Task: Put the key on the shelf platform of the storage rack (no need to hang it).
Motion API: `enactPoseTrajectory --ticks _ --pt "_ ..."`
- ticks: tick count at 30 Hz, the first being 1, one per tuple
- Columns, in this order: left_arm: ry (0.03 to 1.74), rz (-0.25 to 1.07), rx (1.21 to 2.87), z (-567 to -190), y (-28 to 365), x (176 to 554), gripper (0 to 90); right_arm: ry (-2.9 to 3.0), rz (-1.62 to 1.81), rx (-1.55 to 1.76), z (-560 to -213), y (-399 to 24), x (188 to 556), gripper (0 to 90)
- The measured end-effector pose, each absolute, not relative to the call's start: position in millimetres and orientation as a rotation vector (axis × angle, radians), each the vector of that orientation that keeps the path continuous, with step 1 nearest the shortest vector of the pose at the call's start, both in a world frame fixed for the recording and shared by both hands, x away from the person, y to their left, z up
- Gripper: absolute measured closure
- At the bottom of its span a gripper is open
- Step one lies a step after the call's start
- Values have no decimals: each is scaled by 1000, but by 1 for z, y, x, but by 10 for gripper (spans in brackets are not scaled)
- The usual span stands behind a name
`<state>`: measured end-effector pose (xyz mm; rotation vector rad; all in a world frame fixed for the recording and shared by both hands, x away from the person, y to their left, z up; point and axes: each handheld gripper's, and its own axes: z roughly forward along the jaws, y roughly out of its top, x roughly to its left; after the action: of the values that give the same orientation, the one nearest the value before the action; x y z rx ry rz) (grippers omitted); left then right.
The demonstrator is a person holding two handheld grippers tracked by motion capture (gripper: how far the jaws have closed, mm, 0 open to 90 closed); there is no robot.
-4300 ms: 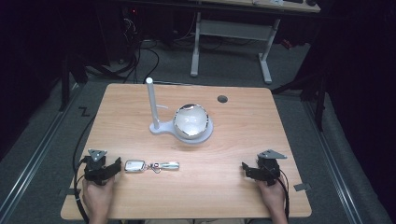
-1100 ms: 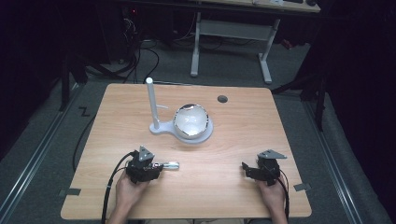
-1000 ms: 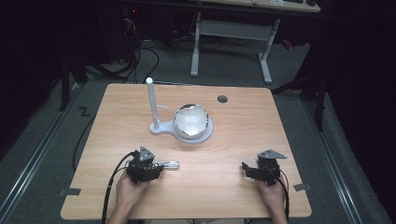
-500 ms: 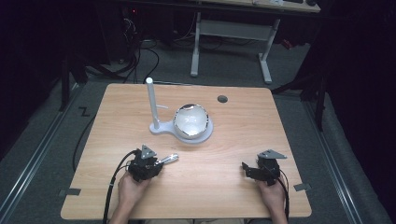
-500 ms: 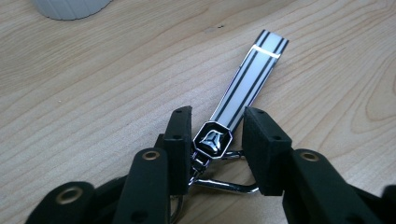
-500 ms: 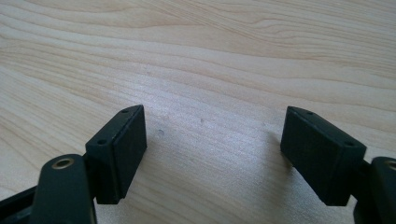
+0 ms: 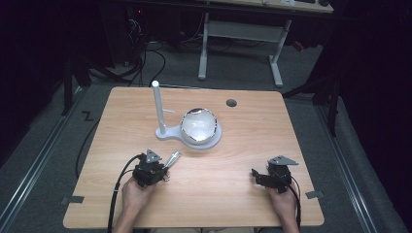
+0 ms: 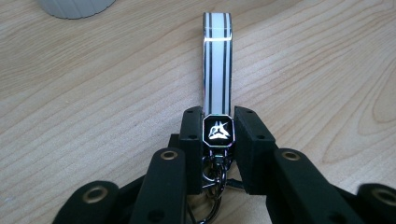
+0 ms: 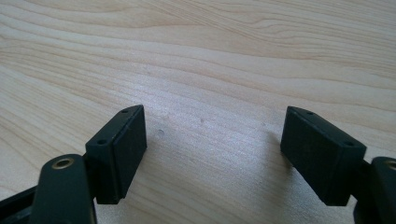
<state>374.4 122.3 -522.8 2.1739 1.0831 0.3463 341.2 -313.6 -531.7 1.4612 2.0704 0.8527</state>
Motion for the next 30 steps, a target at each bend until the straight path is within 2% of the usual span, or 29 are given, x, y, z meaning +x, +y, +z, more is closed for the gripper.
enactPoseTrajectory --ticks 13,30 --pt "1079 314 2131 -505 130 370 744 2070 853 1461 -532 -314 341 229" --pt "1026 317 2047 -453 136 371 744 2069 854 1461 -532 -314 341 229"
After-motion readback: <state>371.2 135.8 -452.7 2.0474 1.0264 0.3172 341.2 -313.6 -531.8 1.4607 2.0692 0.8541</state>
